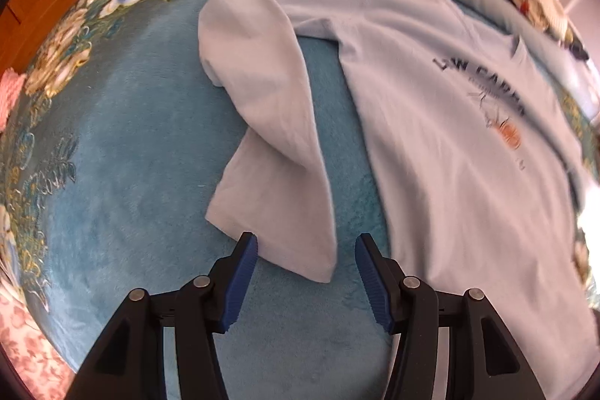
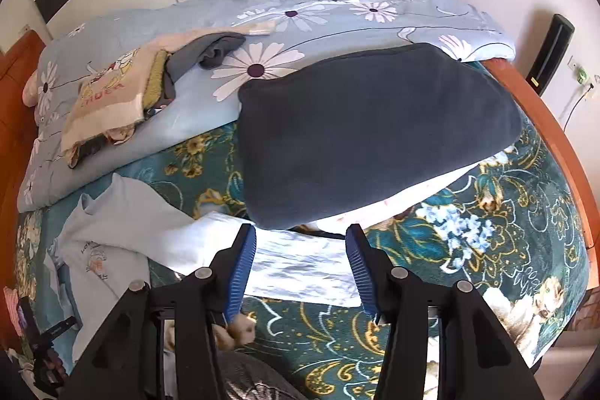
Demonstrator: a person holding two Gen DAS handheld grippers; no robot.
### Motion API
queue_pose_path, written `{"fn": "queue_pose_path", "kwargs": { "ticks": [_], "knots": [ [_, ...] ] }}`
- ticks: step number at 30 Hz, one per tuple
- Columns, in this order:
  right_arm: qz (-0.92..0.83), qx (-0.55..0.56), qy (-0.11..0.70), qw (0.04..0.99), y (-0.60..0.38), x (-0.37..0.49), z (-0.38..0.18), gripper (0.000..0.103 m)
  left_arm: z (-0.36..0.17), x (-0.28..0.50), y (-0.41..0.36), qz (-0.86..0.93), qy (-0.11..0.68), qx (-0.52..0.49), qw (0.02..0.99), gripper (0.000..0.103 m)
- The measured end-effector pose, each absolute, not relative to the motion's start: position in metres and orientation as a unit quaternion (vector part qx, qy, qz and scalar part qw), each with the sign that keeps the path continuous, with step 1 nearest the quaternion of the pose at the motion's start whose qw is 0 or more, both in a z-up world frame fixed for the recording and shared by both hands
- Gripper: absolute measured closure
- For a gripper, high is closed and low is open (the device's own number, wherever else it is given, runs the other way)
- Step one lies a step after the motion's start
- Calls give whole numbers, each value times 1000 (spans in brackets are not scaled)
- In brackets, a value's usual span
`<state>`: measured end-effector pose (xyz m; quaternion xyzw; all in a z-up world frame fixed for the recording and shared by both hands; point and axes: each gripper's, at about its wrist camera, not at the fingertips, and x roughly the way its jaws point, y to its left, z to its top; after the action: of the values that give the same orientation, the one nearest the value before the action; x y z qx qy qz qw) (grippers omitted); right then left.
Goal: Fold clothes
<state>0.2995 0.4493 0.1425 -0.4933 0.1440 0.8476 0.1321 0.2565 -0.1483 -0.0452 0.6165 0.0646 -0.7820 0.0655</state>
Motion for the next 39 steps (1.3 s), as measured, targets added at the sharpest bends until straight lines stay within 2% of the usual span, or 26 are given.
{"fn": "queue_pose_path", "kwargs": {
  "ticks": [1,3,9,15,20,25,33,34,35,37,39],
  "knots": [
    [848,-496,141,122,441,295,142,51,-44,259,-152,-786,68,610,66,70],
    [847,-506,130,101,422,286,138,51,-40,264,-163,-791,82,602,71,97],
    [840,-533,100,39,364,261,121,51,13,276,-252,-830,180,517,105,99],
    [831,-552,71,4,328,242,109,51,47,284,-374,-830,258,452,199,100],
    [820,-569,63,-2,312,232,96,51,40,278,-442,-811,245,464,258,100],
    [809,-585,56,-8,295,219,84,51,3,265,-483,-771,258,503,292,100],
    [802,-596,36,-34,265,188,73,51,-19,252,-482,-757,261,536,268,94],
    [802,-595,34,-38,263,182,71,51,-17,252,-479,-757,262,538,260,84],
    [803,-593,33,-43,260,175,70,51,-14,254,-476,-759,261,539,256,68],
    [805,-591,28,-53,255,158,67,51,-5,255,-464,-768,246,533,257,51],
    [806,-588,23,-63,250,141,63,51,5,250,-449,-778,218,528,260,50]
  ]
}}
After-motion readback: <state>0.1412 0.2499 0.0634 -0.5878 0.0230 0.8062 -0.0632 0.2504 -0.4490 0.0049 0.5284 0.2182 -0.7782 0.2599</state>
